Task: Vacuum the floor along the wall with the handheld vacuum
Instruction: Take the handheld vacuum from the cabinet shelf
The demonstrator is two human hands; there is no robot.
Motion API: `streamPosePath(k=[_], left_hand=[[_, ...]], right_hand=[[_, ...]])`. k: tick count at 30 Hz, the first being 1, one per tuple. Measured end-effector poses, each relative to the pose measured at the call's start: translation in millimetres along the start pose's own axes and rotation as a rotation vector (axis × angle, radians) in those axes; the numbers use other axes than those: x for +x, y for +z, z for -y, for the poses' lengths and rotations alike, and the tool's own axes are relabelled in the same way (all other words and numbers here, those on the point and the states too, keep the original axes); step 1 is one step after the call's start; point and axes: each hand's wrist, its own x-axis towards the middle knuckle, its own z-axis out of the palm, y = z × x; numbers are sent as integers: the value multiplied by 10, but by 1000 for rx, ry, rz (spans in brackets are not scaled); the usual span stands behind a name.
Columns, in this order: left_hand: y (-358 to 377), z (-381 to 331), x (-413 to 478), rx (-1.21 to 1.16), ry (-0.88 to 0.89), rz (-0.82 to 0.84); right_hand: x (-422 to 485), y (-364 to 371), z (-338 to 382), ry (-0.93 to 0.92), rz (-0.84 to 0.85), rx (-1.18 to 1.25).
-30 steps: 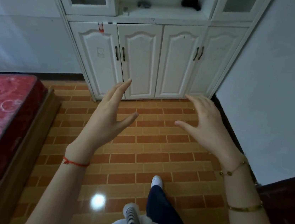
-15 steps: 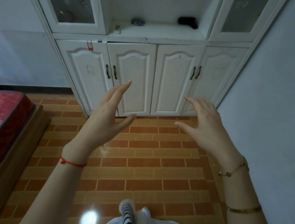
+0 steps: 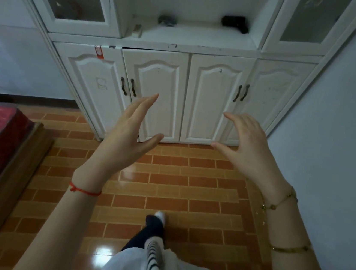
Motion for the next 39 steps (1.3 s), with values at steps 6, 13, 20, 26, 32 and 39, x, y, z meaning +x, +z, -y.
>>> streamPosePath(k=[6,13,20,26,32,39], left_hand=[[216,180,645,-13,3,15],[388,519,1657,-27,44,2],[536,830,2759,-11,82,17],[673,1077,3479,-25,111,58],[836,1272,3970,-39,113,87],[1036,1470,4537,-52,72,91]], right_hand=[[586,113,-273,19,2,11],[1548,160,-582,38,3,6],[2631,157,-879,23,-34,-8],[3230,268,-1106,71,-49,8],[3668,368,-1302,100,-22,19],[4283,470,-1544,74,-21,32]])
